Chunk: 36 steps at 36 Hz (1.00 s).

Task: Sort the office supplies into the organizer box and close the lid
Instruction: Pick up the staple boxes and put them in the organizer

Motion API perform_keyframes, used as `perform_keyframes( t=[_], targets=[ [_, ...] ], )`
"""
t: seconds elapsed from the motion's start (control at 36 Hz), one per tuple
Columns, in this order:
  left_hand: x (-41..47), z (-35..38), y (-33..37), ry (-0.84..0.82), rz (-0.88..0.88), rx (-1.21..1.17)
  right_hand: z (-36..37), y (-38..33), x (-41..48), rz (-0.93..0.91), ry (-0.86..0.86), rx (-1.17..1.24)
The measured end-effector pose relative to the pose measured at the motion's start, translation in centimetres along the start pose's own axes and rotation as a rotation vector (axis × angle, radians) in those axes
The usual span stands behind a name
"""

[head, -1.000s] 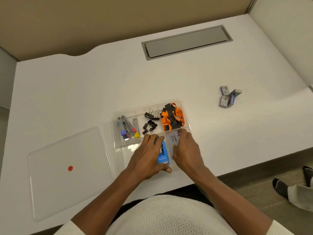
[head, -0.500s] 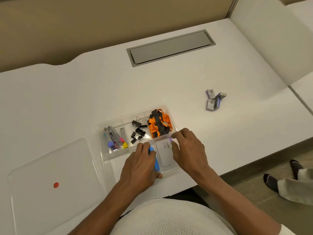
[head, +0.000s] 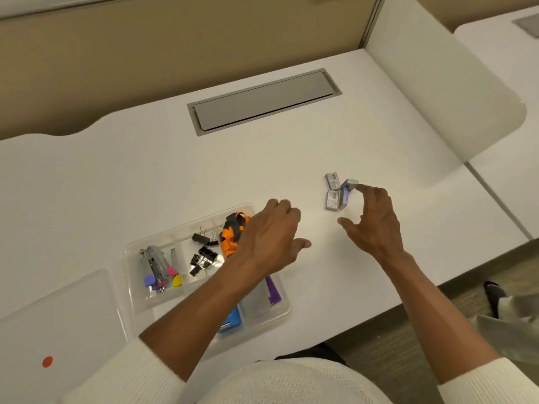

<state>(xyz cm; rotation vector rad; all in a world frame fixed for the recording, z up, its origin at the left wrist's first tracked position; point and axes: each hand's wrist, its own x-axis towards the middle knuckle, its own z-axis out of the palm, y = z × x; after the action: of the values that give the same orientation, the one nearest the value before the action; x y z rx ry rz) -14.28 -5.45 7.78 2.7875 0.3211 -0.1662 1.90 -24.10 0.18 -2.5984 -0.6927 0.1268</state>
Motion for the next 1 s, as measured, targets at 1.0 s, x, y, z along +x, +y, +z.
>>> perform_keyframes(
  t=[1.0],
  targets=[
    [21.6,7.1,1.8,-0.214,0.219,0.014,1.3,7.1,7.3,0.031,-0.119,0.234]
  ],
)
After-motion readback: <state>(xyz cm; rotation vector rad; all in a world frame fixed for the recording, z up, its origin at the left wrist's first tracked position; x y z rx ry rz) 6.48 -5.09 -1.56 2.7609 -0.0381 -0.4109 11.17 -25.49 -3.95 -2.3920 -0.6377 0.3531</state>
